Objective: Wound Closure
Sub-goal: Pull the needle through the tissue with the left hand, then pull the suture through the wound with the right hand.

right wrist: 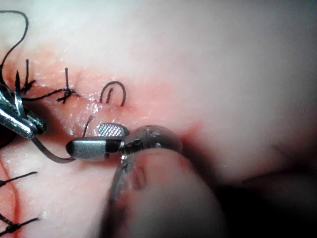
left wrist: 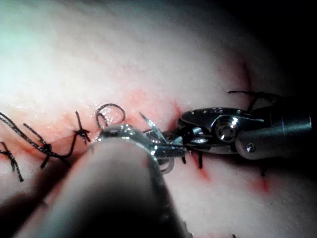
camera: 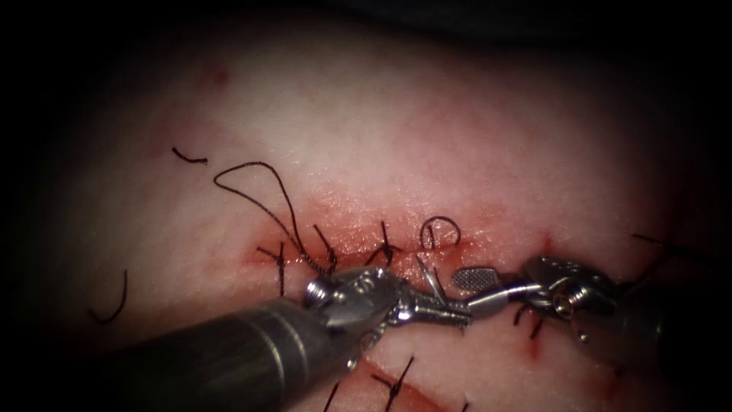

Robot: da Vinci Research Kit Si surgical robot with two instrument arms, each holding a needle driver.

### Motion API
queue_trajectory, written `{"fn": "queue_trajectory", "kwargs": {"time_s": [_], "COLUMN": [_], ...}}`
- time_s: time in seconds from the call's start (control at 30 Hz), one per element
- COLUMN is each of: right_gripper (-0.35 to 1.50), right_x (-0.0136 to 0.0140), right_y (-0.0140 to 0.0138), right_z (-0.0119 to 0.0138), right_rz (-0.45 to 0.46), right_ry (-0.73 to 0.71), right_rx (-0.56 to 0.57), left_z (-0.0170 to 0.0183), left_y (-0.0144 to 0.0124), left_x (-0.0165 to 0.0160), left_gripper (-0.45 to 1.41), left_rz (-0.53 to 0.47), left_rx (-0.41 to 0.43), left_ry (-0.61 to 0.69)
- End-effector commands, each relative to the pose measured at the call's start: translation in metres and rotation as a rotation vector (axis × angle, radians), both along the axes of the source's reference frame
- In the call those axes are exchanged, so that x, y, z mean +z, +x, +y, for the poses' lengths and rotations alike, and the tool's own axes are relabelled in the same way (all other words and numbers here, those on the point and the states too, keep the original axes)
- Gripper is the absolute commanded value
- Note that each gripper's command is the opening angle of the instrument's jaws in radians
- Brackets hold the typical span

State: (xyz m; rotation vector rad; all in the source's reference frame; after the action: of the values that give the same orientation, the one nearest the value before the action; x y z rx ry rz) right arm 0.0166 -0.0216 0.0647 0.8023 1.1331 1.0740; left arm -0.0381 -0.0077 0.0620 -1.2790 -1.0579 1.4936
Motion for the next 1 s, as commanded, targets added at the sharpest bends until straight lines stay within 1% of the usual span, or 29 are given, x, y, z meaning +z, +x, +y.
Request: {"fn": "queue_trajectory", "kwargs": {"time_s": [0.03,0.07,0.1,0.17,0.27,0.3,0.37,0.4,0.43,0.47,0.53,0.57,0.63,0.67,0.77,0.87,0.9,1.0], "right_gripper": [1.1,1.11,1.11,1.11,1.13,1.15,1.18,1.2,1.2,1.2,1.2,1.2,1.18,1.18,1.2,1.25,1.26,1.26], "right_x": [0.0008,0.001,0.0011,0.0012,0.0011,0.0009,0.0006,0.0003,0.0002,0.0001,-0.0001,-0.0003,-0.0007,-0.001,-0.0015,-0.0018,-0.0018,-0.0017], "right_y": [0.0011,0.0012,0.0014,0.0014,0.0015,0.0015,0.0015,0.0015,0.0015,0.0015,0.0016,0.0017,0.002,0.0024,0.0029,0.0034,0.0037,0.0042], "right_z": [-0.0007,-0.0009,-0.001,-0.0009,-0.0006,-0.0003,0.0,0.0003,0.0003,0.0004,0.0005,0.0005,0.0006,0.0009,0.0015,0.0021,0.0023,0.0024], "right_rz": [-0.014,-0.025,-0.04,-0.055,-0.083,-0.099,-0.104,-0.111,-0.118,-0.124,-0.133,-0.136,-0.139,-0.141,-0.145,-0.149,-0.152,-0.158], "right_ry": [-0.037,-0.066,-0.095,-0.137,-0.24,-0.293,-0.358,-0.399,-0.425,-0.446,-0.471,-0.497,-0.54,-0.558,-0.591,-0.614,-0.624,-0.634], "right_rx": [-0.019,-0.034,-0.049,-0.051,-0.058,-0.064,-0.053,-0.044,-0.05,-0.053,-0.057,-0.065,-0.076,-0.077,-0.076,-0.071,-0.073,-0.072], "left_z": [0.0005,0.0005,0.0004,0.0001,-0.0003,-0.0007,-0.001,-0.0015,-0.0017,-0.002,-0.0023,-0.0029,-0.0033,-0.0037,-0.0039,-0.0039,-0.0037,-0.0036], "left_y": [-0.0002,0.0,0.0006,0.001,0.0016,0.0021,0.0026,0.0032,0.0035,0.0039,0.0045,0.0053,0.0061,0.0067,0.0074,0.0082,0.0087,0.0094], "left_x": [0.0,-0.0003,-0.0011,-0.0018,-0.0031,-0.0043,-0.0055,-0.007,-0.0077,-0.0087,-0.0101,-0.0117,-0.0131,-0.0145,-0.0164,-0.018,-0.0191,-0.0206], "left_gripper": [-0.45,-0.45,-0.45,-0.45,-0.45,-0.45,-0.45,-0.45,-0.45,-0.45,-0.45,-0.45,-0.45,-0.45,-0.45,-0.45,-0.45,-0.45], "left_rz": [-0.006,-0.011,-0.016,-0.044,-0.114,-0.144,-0.178,-0.222,-0.227,-0.21,-0.168,-0.137,-0.125,-0.109,-0.084,-0.063,-0.036,-0.017], "left_rx": [-0.006,-0.01,-0.017,-0.003,0.012,0.033,0.062,0.093,0.099,0.106,0.141,0.166,0.174,0.182,0.18,0.158,0.131,0.086], "left_ry": [0.046,0.07,0.131,0.183,0.209,0.209,0.107,-0.173,-0.285,-0.399,-0.539,-0.632,-0.694,-0.744,-0.817,-0.887,-0.93,-0.988]}}
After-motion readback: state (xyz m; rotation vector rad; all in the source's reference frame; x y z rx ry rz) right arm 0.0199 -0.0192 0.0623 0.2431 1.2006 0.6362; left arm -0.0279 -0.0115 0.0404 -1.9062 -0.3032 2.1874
